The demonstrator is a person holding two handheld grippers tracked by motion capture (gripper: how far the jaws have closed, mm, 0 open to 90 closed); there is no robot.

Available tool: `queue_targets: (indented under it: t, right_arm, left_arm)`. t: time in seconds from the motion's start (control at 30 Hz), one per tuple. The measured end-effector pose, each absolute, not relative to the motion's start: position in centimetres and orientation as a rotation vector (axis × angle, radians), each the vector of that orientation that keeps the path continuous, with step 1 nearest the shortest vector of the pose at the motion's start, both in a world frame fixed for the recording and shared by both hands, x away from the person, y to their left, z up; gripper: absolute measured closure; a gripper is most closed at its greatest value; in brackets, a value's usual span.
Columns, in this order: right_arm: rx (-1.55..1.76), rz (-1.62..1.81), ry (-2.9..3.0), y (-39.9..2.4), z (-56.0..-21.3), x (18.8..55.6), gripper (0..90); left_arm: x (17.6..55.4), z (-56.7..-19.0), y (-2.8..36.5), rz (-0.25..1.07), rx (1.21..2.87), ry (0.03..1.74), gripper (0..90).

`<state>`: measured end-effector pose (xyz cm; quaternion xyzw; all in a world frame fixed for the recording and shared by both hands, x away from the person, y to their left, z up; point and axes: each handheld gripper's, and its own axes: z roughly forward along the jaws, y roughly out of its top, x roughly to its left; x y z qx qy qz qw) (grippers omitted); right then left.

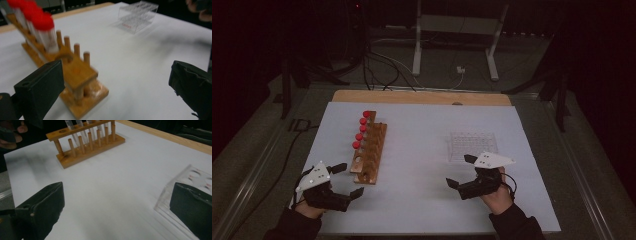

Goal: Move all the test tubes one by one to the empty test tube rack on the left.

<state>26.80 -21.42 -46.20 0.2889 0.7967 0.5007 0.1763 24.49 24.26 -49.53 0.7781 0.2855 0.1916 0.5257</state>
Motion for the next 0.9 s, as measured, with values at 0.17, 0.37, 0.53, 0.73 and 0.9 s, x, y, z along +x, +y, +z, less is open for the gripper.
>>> queue_targets:
  t: [0.17, 0.37, 0.53, 0.73, 0.9]
  right_arm:
    - [0.824, 1.387, 2.243, -22.5, -47.1, 26.5, 0.0]
    - [0.853, 1.323, 2.25, -24.3, -48.8, 26.2, 0.0]
    - [0.903, 1.249, 2.255, -26.0, -50.1, 25.9, 0.0]
    - [0.978, 1.174, 2.217, -28.4, -51.2, 25.4, 0.0]
    - [1.025, 1.131, 2.215, -29.1, -51.6, 25.3, 0.0]
  left_arm:
    - [24.6, -51.0, 24.4, 0.473, 1.89, 0.713, 0.9]
    - [24.7, -51.9, 24.4, 0.471, 1.942, 0.745, 0.9]
    - [24.5, -52.0, 24.4, 0.471, 1.96, 0.745, 0.9]
    - [24.4, -52.2, 24.2, 0.497, 1.99, 0.75, 0.9]
    - [24.5, -52.2, 24.5, 0.509, 1.987, 0.773, 0.9]
